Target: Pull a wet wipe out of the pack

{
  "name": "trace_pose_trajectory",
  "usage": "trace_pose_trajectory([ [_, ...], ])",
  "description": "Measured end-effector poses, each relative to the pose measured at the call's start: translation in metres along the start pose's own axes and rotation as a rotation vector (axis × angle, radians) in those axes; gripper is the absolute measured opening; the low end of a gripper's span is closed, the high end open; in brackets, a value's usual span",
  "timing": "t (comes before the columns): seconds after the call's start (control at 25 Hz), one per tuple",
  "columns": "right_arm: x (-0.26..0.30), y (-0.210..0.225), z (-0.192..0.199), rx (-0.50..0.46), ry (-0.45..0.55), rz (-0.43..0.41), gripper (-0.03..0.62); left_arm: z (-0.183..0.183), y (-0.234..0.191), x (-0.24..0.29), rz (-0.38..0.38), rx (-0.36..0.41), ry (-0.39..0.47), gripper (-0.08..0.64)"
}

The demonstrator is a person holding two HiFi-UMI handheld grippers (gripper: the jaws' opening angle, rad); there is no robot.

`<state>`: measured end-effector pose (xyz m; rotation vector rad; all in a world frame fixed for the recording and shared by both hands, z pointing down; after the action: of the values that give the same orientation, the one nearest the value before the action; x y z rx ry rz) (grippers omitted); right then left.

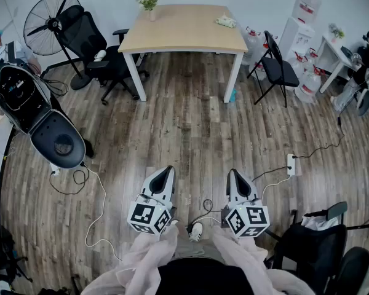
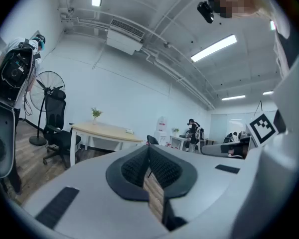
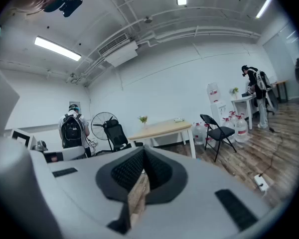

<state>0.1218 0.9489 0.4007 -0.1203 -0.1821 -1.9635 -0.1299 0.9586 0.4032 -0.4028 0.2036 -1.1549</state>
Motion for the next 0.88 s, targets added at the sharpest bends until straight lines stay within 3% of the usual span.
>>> trace_pose_trajectory([
  [0.28, -0.019, 0.019, -0.008, -0.027, 0.106, -0.001, 0.011, 0.012, 0.019, 0.004, -0.050, 0.069, -0.035, 0.012],
  [0.88, 0.014, 0.010, -0.001, -0.049, 0.065, -0.041, 0.012, 0.012, -0.002, 0.018, -0.074, 0.097, -0.066, 0.012],
])
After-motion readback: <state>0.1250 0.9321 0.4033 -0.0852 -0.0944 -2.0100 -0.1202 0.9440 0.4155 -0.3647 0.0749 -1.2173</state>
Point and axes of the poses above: the fingertips, and each gripper's own axes: x forward along the fingers, y to its right, z out of its underside, the point moved 8 cm from there along -x, backward along the fingers, and after that the axes turned 11 degrees about -x, right-handed, at the moved point
